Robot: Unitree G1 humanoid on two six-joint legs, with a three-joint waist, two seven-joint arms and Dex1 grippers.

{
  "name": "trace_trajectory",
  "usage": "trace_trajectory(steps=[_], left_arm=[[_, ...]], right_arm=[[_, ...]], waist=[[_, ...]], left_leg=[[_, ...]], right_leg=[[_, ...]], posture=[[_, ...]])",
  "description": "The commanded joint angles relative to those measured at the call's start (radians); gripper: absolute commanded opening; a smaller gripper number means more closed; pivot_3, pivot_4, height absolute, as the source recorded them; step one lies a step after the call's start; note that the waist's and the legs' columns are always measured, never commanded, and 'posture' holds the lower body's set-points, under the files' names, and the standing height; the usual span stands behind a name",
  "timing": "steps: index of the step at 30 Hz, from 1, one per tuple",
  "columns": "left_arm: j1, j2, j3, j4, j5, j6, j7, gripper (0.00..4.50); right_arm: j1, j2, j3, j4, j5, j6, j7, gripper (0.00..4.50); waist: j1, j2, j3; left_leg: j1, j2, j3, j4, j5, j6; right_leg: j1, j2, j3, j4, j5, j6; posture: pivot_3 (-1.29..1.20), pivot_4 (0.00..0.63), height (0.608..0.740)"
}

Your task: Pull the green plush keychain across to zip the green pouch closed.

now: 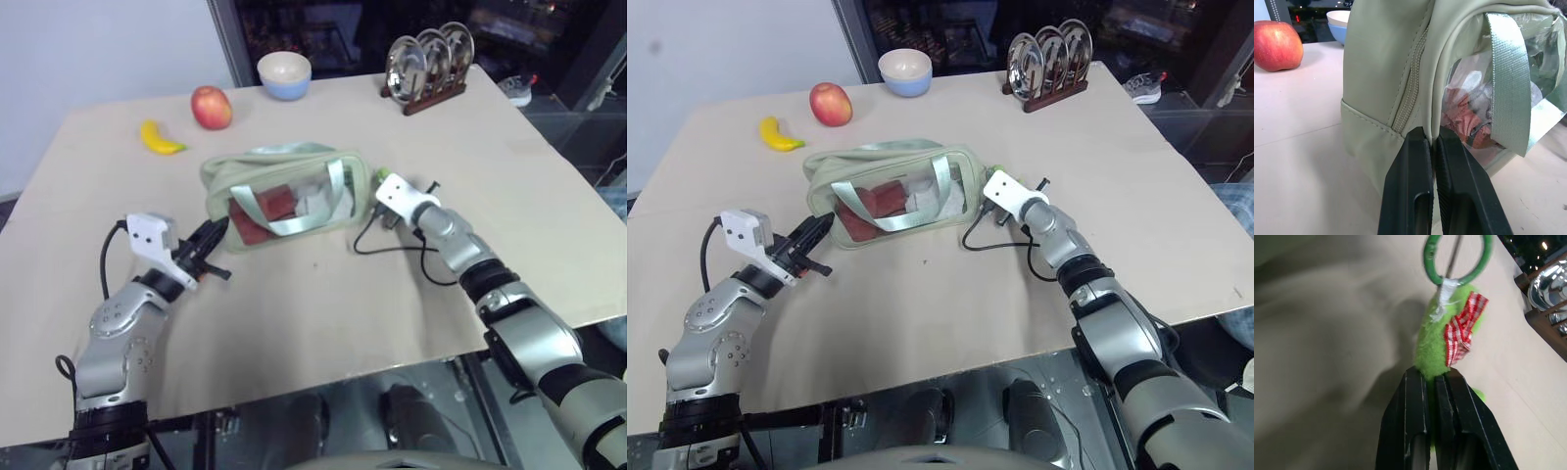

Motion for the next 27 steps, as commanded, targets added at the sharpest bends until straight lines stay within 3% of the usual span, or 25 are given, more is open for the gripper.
trace_trajectory(steps=[1,8,18,21,27], left_arm=[[0.016,0.019,0.083,0.008,0.002,0.002,0.044,0.0],[0.014,0.017,0.082,0.006,0.001,0.006,0.051,0.0],[-0.007,0.015,0.069,0.011,0.003,0.004,0.05,0.0],[-0.014,0.015,0.064,0.013,0.001,0.003,0.044,0.0],[-0.014,0.032,0.017,-0.012,0.012,-0.025,-0.035,0.0]], right_arm=[[0.012,-0.029,0.048,0.125,-0.076,-0.01,-0.037,0.03],[-0.026,-0.076,0.237,0.179,-0.279,-0.109,-0.077,0.03],[-0.061,-0.121,0.361,0.174,-0.421,-0.211,-0.108,0.03],[-0.062,-0.13,0.331,0.168,-0.394,-0.226,-0.1,0.03],[-0.017,-0.159,0.105,-0.021,-0.176,-0.187,0.0,0.03]], waist=[[-0.001,-0.001,-0.001],[0.003,-0.003,-0.005],[0.013,-0.008,-0.01],[0.016,-0.008,-0.01],[0.021,-0.006,-0.009]], left_leg=[[0.0,0.0,0.0,0.0,0.0,0.0],[0.001,0.001,0.0,0.0,0.0,0.0],[0.002,-0.002,-0.005,0.0,0.0,0.0],[0.002,-0.002,-0.005,0.0,0.0,0.0],[0.0,-0.002,-0.007,0.0,0.0,0.0]], right_leg=[[0.0,0.0,0.0,0.0,0.0,0.0],[0.0,0.001,0.0,0.0,0.0,0.0],[0.005,-0.002,-0.005,-0.001,0.0,0.0],[0.005,-0.002,-0.005,-0.002,0.0,0.0],[0.005,-0.003,-0.007,-0.003,0.0,0.0]], posture=[[0.0,0.15,0.74],[0.0,0.15,0.74],[0.0,0.15,0.74],[0.0,0.15,0.74],[0.0,0.15,0.74]])
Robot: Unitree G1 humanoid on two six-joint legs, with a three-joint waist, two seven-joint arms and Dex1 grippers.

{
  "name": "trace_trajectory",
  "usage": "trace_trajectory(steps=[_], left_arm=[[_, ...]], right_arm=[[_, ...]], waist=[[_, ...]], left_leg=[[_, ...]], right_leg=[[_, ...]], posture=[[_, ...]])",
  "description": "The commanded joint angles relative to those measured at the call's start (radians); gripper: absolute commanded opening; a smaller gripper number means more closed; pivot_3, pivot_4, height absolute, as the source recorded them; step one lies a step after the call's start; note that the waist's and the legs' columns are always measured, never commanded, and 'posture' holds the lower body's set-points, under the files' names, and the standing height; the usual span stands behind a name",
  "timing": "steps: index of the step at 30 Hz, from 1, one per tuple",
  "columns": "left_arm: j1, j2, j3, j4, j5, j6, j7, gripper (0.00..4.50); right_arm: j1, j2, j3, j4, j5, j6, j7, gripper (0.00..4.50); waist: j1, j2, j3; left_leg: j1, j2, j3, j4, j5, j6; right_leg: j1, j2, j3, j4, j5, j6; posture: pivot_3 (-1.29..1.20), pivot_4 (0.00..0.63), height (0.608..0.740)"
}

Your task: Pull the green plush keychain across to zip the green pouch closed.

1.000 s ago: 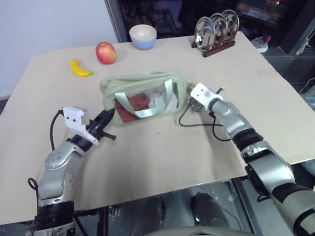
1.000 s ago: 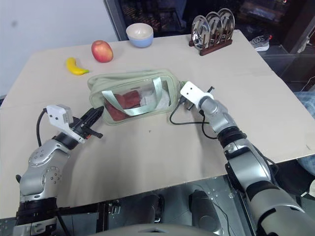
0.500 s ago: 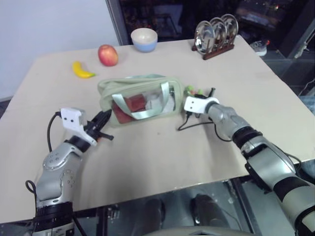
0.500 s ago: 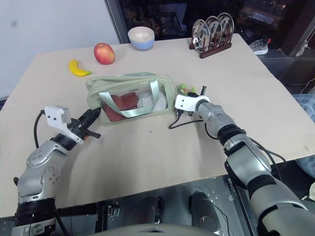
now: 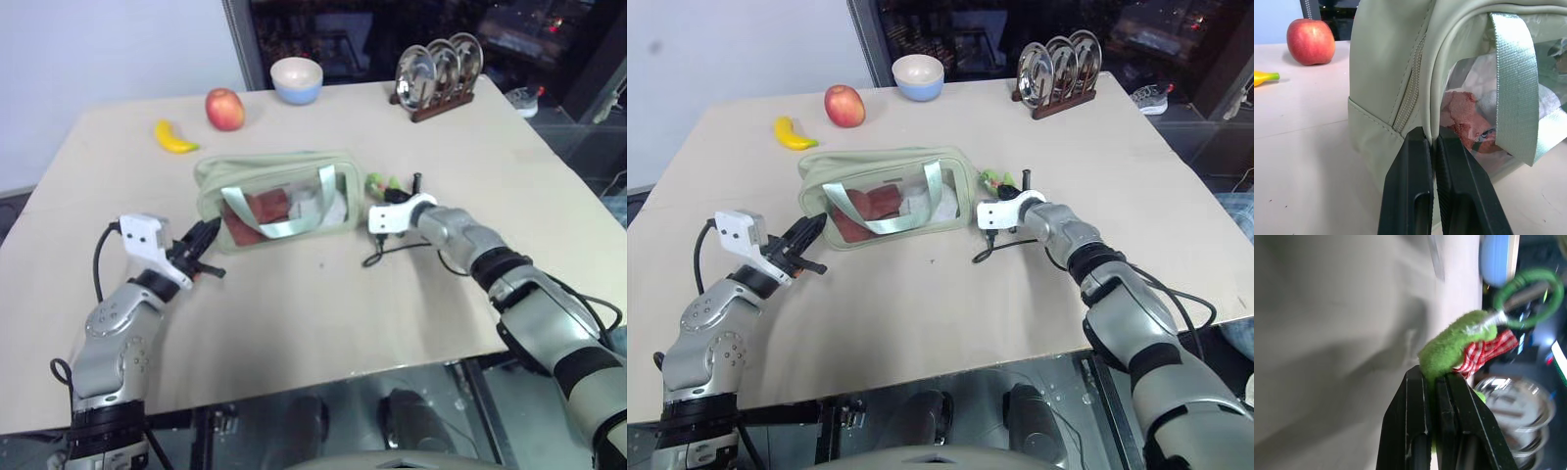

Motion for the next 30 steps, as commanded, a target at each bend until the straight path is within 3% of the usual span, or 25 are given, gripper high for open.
trace_trajectory(steps=[1,7,10,13,16,17,22,26,30], left_arm=[[-0.008,0.036,-0.018,-0.027,0.017,-0.044,-0.072,0.0],[-0.078,0.056,-0.059,0.032,0.036,-0.074,-0.144,0.0],[-0.112,0.062,-0.061,0.074,0.032,-0.073,-0.171,0.0],[-0.131,0.058,-0.042,0.076,0.002,-0.067,-0.187,0.97],[-0.099,0.07,-0.029,0.016,-0.035,-0.04,-0.209,2.38],[-0.068,0.075,-0.011,-0.025,-0.053,-0.029,-0.209,2.7],[0.082,0.096,0.091,-0.183,-0.141,0.041,-0.193,2.7],[0.214,0.128,0.168,-0.289,-0.202,0.1,-0.212,2.7],[0.388,0.16,0.212,-0.386,-0.234,0.131,-0.283,2.7]], right_arm=[[0.066,-0.061,-0.131,-0.162,0.132,0.083,0.131,0.03],[0.287,-0.178,-0.23,-0.655,0.225,0.313,0.389,0.03],[0.366,-0.185,-0.284,-0.821,0.3,0.436,0.469,1.06],[0.409,-0.186,-0.339,-0.93,0.349,0.51,0.487,2.36],[0.452,-0.176,-0.427,-1.055,0.454,0.605,0.517,3.75],[0.483,-0.169,-0.477,-1.132,0.531,0.666,0.546,3.8],[0.673,-0.191,-0.6,-1.439,0.754,0.853,0.634,3.8],[0.786,-0.215,-0.638,-1.539,0.813,0.898,0.63,3.8],[0.815,-0.313,-0.623,-1.519,0.793,0.856,0.661,3.8]], waist=[[0.004,0.001,0.001],[0.032,0.003,0.002],[0.035,0.004,0.002],[0.034,0.004,0.003],[0.034,0.004,0.003],[0.034,0.004,0.003],[0.038,0.004,0.003],[0.039,0.005,0.004],[0.039,0.006,0.004]], left_leg=[[0.0,0.0,0.0,0.0,0.0,0.0],[-0.006,-0.001,-0.006,-0.001,0.0,0.0],[-0.006,0.0,-0.008,-0.002,0.0,0.0],[-0.007,0.0,-0.007,-0.003,0.0,0.0],[-0.008,0.0,-0.007,-0.005,0.0,0.0],[-0.009,0.001,-0.007,-0.006,0.0,0.0],[-0.02,0.001,-0.009,-0.008,0.001,-0.001],[-0.02,0.0,-0.008,-0.008,-0.001,0.001],[-0.016,0.0,-0.007,-0.008,-0.001,0.001]], right_leg=[[0.0,0.0,0.0,0.0,0.0,0.0],[-0.001,-0.002,-0.004,-0.006,0.0,0.0],[-0.001,-0.003,-0.005,-0.009,0.0,0.0],[-0.001,-0.003,-0.006,-0.012,0.0,0.0],[-0.002,-0.004,-0.005,-0.014,0.0,0.0],[-0.003,-0.004,-0.005,-0.015,0.0,0.0],[-0.012,-0.005,-0.003,-0.017,0.0,0.0],[-0.013,-0.007,-0.003,-0.016,0.0,0.0],[-0.01,-0.007,-0.003,-0.016,0.0,0.0]], posture=[[0.0,0.15,0.74],[0.0,0.15,0.74],[0.0,0.15,0.74],[0.0,0.15,0.74],[0.0,0.15,0.74],[0.0,0.15,0.74],[0.0,0.15,0.74],[0.0,0.15,0.74],[0.0,0.15,0.74]])
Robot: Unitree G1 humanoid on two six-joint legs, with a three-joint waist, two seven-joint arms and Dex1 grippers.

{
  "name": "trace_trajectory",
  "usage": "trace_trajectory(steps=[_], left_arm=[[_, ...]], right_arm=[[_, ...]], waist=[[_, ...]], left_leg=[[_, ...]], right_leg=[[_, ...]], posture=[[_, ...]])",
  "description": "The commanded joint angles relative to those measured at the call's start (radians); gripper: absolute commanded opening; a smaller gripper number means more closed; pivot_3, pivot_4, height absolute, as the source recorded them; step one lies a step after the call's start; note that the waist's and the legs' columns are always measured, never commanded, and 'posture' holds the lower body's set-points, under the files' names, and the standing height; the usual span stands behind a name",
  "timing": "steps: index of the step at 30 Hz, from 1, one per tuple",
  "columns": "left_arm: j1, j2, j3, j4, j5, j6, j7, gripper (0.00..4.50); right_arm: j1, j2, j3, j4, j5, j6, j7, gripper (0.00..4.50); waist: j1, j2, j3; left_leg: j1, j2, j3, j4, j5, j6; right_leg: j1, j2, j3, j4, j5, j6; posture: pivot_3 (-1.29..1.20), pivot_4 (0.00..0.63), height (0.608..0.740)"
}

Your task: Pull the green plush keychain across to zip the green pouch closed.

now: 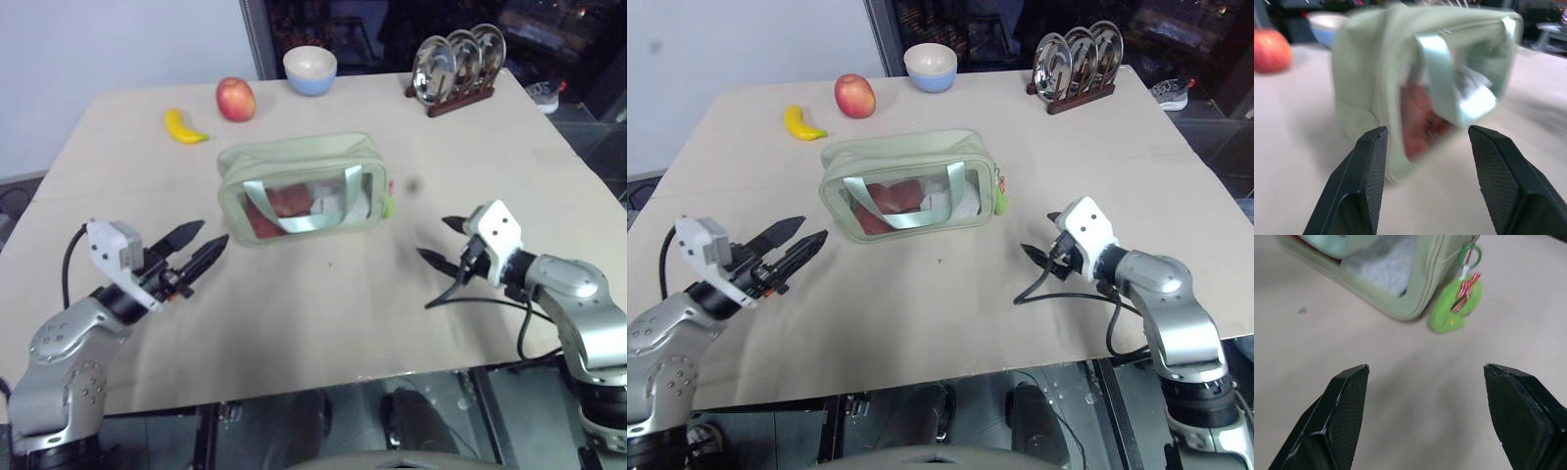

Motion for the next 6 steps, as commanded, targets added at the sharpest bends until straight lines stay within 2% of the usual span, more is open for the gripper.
trace_trajectory(steps=[1,6], left_arm=[[0.067,0.021,0.051,-0.076,-0.031,0.009,-0.043,2.7],[0.149,0.026,0.065,-0.099,-0.029,0.012,-0.07,2.7]], right_arm=[[-0.01,-0.054,-0.021,-0.013,0.01,-0.032,0.025,3.8],[-0.072,-0.106,-0.02,0.018,0.033,-0.022,0.04,3.8]], waist=[[0.003,0.001,0.001],[0.005,0.002,0.001]], left_leg=[[0.0,0.0,0.0,0.0,0.0,0.0],[0.0,0.001,-0.001,0.002,0.0,0.0]], right_leg=[[0.001,0.0,0.0,0.0,0.0,0.0],[0.002,0.001,-0.002,0.0,0.0,0.0]], posture=[[0.0,0.15,0.74],[0.0,0.15,0.74]])
